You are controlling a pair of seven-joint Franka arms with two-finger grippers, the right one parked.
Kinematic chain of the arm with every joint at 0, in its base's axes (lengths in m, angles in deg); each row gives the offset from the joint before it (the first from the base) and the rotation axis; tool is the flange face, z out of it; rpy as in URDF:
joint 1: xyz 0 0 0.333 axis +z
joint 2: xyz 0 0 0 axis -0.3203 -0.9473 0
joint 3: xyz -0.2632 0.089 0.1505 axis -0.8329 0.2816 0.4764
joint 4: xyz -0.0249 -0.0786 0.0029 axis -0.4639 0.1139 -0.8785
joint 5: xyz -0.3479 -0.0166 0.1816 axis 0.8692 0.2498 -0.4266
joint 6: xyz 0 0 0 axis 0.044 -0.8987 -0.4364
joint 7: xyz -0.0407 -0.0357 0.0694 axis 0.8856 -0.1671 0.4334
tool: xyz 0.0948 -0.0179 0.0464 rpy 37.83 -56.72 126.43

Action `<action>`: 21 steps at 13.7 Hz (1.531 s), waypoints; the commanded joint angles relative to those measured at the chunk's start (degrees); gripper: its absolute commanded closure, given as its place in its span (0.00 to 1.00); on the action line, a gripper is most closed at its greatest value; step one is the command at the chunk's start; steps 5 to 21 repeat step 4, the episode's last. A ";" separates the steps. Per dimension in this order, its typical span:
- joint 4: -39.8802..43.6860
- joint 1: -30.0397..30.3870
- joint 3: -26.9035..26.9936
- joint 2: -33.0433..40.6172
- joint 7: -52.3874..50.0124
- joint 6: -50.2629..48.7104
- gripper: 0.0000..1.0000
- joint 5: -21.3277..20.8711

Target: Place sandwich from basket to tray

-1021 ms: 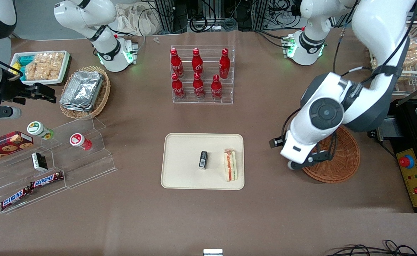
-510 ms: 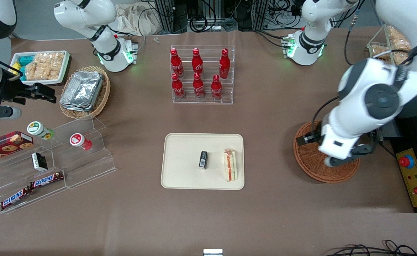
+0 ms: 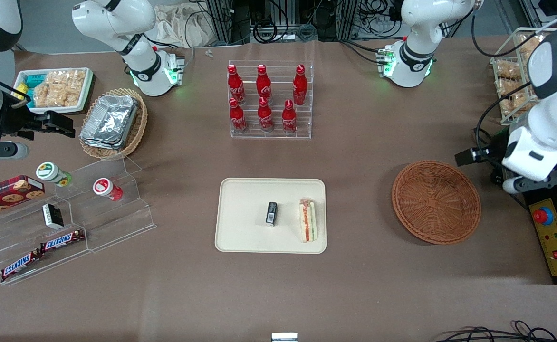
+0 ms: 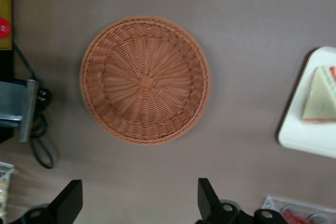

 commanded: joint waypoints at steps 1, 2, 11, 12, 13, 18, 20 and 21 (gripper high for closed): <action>-3.08 -5.18 5.78 1.99 5.38 1.38 0.01 1.16; -1.07 -5.19 5.79 0.24 5.74 1.12 0.01 0.98; 5.50 -5.45 5.62 -3.97 6.97 -0.89 0.01 0.54; 5.50 -5.45 5.62 -3.97 6.97 -0.89 0.01 0.54; 5.50 -5.45 5.62 -3.97 6.97 -0.89 0.01 0.54; 5.50 -5.45 5.62 -3.97 6.97 -0.89 0.01 0.54; 5.50 -5.45 5.62 -3.97 6.97 -0.89 0.01 0.54; 5.50 -5.45 5.62 -3.97 6.97 -0.89 0.01 0.54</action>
